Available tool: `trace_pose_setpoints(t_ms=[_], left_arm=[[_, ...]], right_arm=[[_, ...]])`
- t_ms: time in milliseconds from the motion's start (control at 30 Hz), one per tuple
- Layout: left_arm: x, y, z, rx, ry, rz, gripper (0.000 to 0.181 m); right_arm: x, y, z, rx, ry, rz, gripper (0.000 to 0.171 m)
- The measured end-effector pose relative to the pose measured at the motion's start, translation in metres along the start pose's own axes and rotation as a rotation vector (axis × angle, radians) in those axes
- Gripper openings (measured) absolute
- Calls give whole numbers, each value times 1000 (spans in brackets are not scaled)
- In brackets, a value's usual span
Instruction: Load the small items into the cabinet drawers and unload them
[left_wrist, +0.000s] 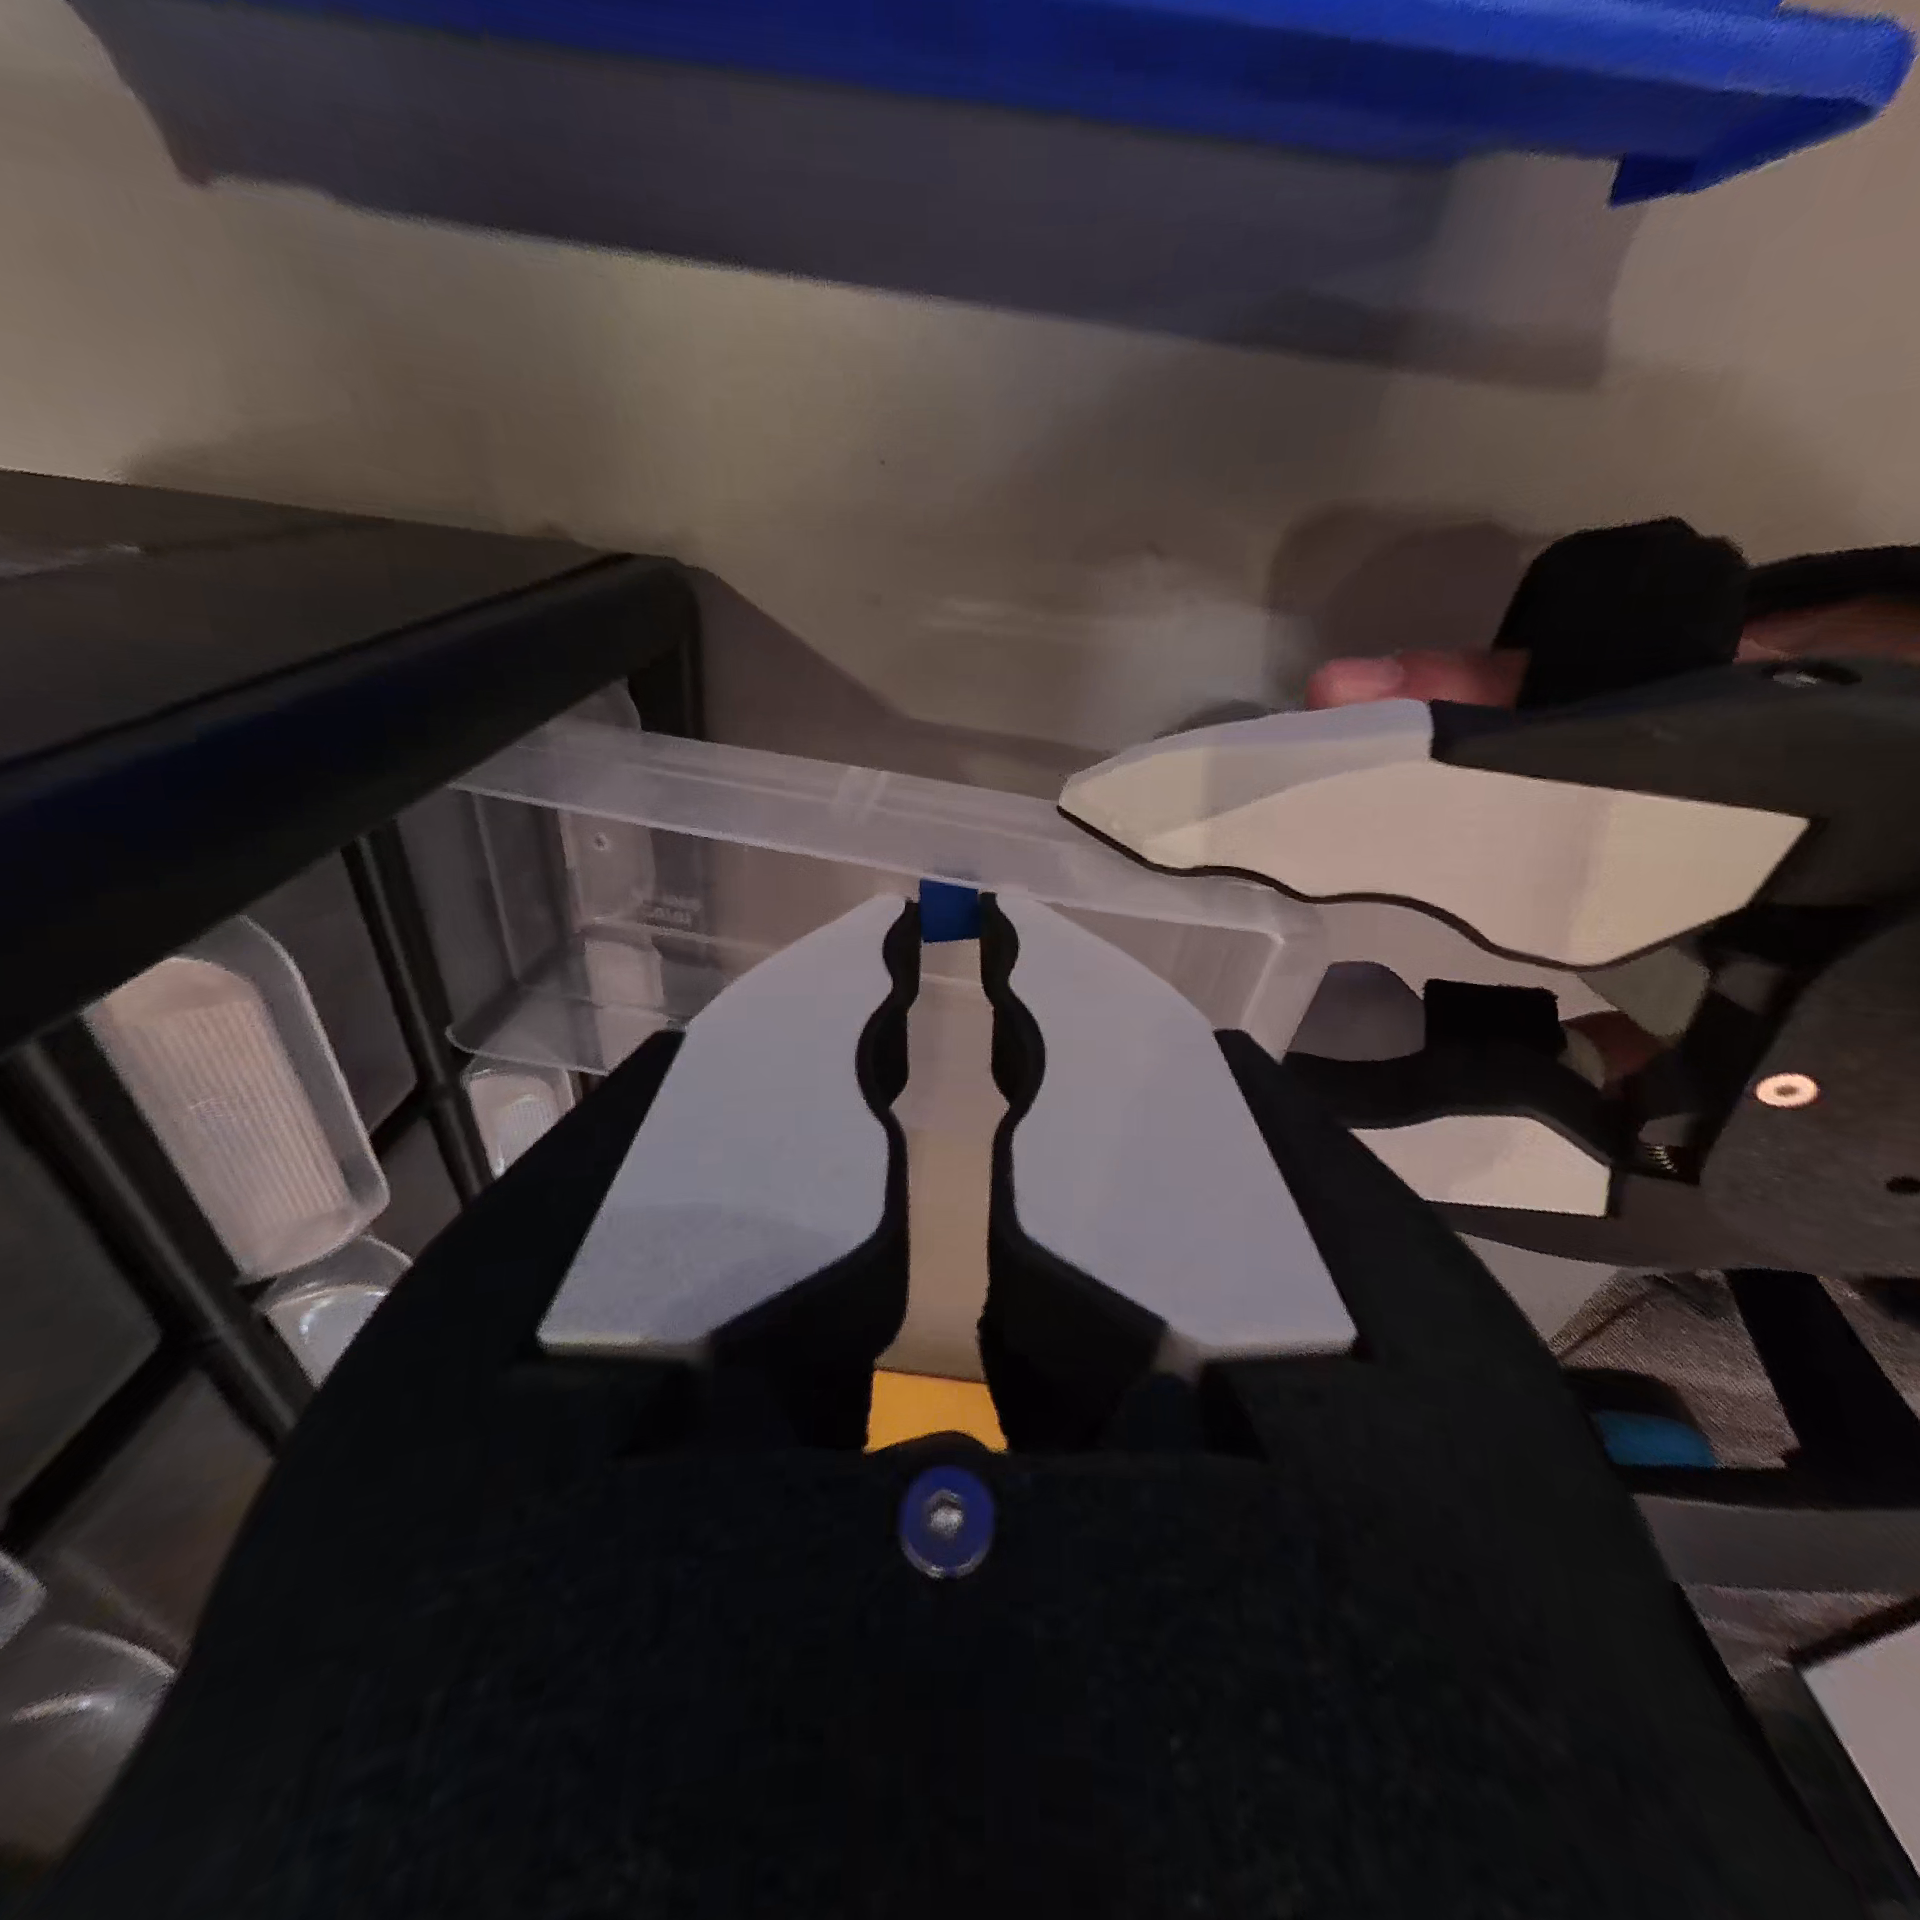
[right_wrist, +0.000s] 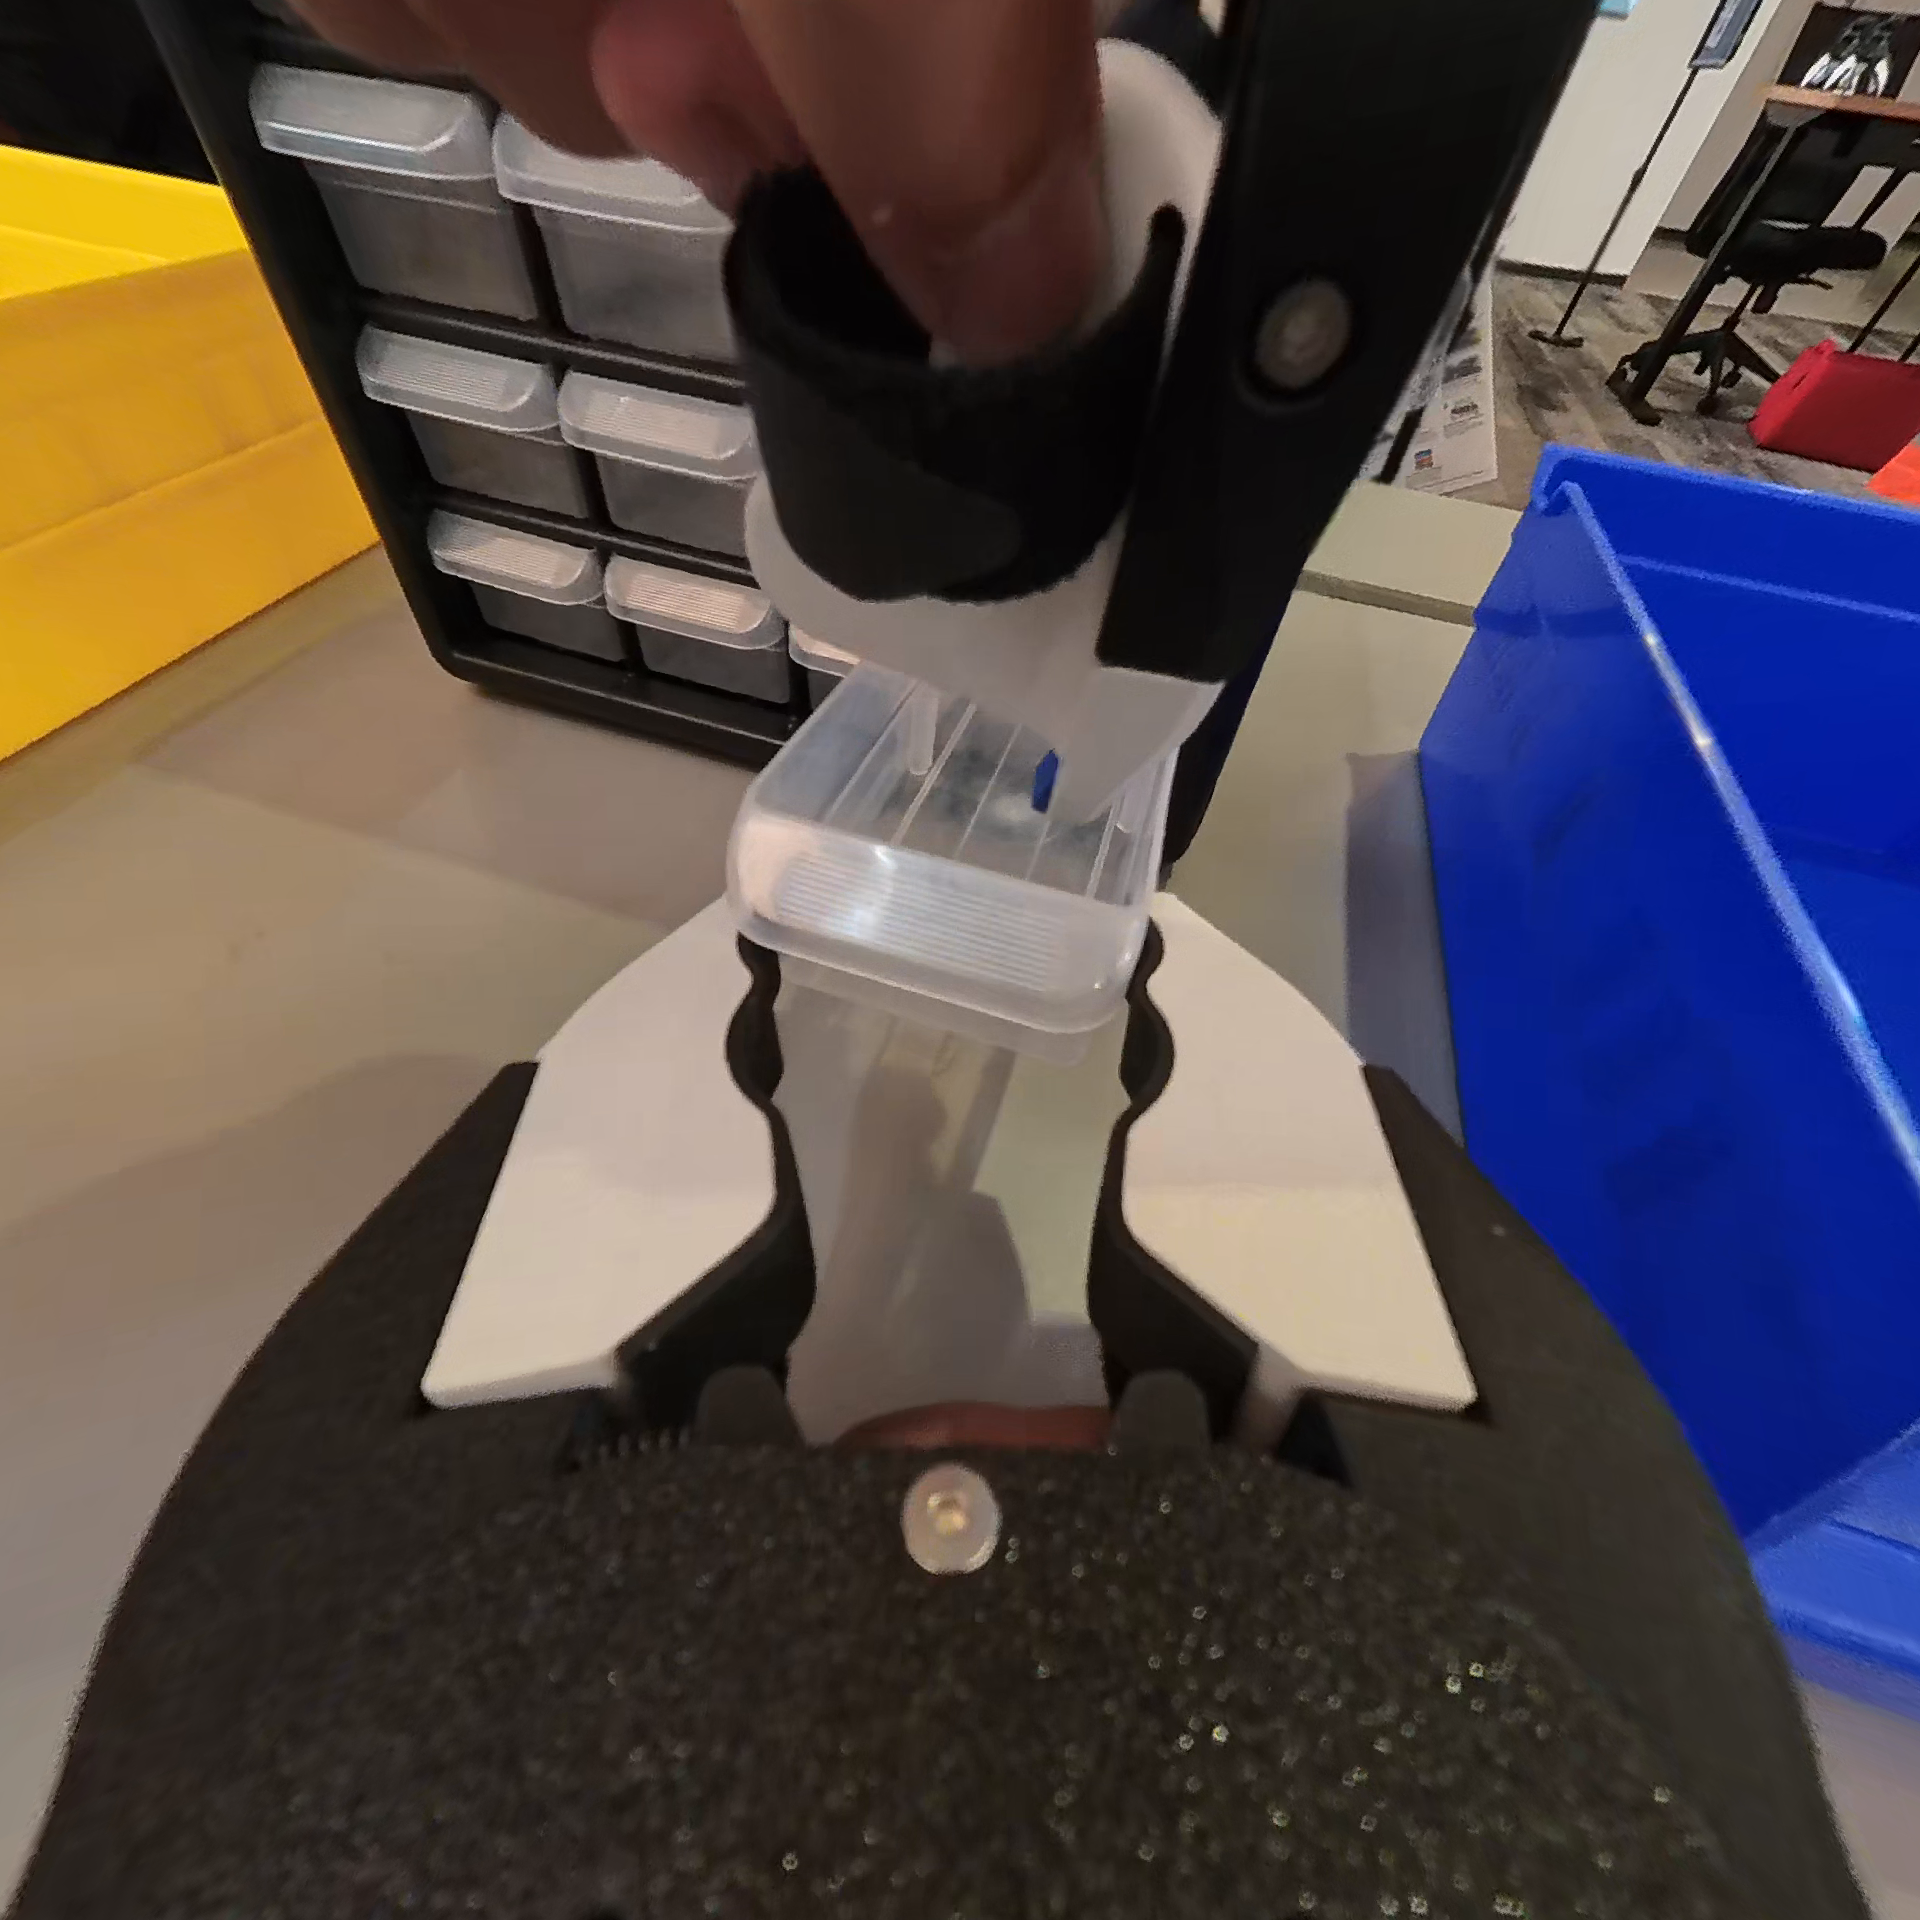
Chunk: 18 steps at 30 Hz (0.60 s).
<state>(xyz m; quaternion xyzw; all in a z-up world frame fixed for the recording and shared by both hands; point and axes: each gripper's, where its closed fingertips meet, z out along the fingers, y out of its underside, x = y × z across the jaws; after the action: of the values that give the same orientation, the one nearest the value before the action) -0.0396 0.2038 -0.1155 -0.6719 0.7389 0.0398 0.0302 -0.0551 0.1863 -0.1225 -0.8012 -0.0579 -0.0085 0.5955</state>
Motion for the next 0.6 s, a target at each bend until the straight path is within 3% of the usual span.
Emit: trace_pose_setpoints(t_ms=[367, 467, 600], left_arm=[[-3, 7, 18, -54, 57, -39, 11], [-6, 10, 13, -43, 21, -70, 25], [-7, 19, -15, 112, -55, -98, 29]], right_arm=[[-1, 1, 0, -6, 6, -13, 64], [-1, 1, 0, -7, 4, -9, 64], [-1, 1, 0, -7, 4, -10, 64]])
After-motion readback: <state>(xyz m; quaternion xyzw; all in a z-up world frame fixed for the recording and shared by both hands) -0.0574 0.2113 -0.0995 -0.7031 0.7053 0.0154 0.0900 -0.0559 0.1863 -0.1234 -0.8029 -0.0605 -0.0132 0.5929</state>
